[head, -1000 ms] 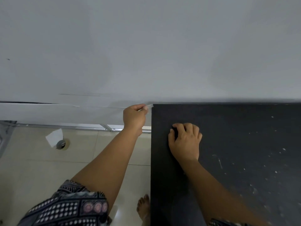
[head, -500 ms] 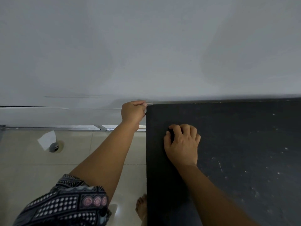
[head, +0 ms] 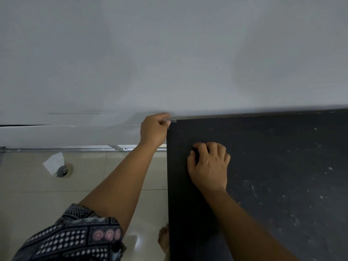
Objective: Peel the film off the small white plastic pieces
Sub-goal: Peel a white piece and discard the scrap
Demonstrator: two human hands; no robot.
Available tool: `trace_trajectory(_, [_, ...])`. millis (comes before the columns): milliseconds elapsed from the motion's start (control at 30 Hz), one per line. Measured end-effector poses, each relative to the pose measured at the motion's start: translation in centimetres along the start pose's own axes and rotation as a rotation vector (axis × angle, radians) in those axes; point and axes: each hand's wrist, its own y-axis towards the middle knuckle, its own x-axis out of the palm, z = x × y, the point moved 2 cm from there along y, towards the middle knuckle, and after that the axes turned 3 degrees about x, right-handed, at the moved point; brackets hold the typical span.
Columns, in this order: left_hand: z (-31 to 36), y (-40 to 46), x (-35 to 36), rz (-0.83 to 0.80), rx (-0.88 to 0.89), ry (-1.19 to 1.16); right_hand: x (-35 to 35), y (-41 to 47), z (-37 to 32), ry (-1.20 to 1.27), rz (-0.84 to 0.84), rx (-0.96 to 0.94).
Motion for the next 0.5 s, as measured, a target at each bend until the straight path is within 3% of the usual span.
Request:
trace_trajectory(100, [0.3,0.0,0.0,-0.067,0.108,0.162,0.1,0.0,0.0,-0.005,0.000,0.000])
trace_trajectory(233, [0.0,0.2,-0.5,-0.196,0.078,0.157,0.0,0.0,-0.1,-0.002,-0.004,-0.001])
trace_trajectory(500, [0.9,-0.2,-0.4,-0.187,0.147,0.319,-0.3,-0.1,-0.5,-0.011,-0.010,0.009])
